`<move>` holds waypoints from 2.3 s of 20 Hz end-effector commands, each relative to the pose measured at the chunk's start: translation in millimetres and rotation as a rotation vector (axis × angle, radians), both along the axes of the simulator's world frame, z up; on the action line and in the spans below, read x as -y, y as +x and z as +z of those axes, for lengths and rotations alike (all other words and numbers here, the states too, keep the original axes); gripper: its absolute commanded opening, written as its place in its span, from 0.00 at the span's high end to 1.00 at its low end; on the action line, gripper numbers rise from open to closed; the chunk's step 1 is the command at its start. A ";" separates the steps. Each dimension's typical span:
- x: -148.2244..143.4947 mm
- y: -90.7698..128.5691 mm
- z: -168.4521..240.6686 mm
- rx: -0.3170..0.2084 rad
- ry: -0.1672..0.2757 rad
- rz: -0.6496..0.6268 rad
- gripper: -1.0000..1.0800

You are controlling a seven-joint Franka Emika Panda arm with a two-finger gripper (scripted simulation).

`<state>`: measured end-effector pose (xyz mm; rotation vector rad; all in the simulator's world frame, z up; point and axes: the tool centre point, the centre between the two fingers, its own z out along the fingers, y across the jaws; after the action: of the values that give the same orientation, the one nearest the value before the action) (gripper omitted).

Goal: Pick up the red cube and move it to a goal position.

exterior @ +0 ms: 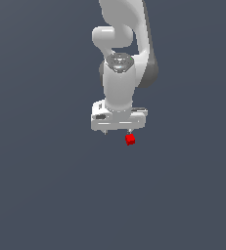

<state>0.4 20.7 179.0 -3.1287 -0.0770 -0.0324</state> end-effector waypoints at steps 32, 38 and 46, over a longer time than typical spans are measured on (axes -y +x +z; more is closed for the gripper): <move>-74.4 -63.8 -157.4 -0.019 -0.013 0.215 0.04; -74.9 -64.2 -158.7 -0.019 -0.013 0.217 1.00; -74.4 -64.0 -158.0 -0.019 -0.014 0.216 1.00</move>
<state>-63.8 95.2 20.9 -3.1132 -0.4155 0.0000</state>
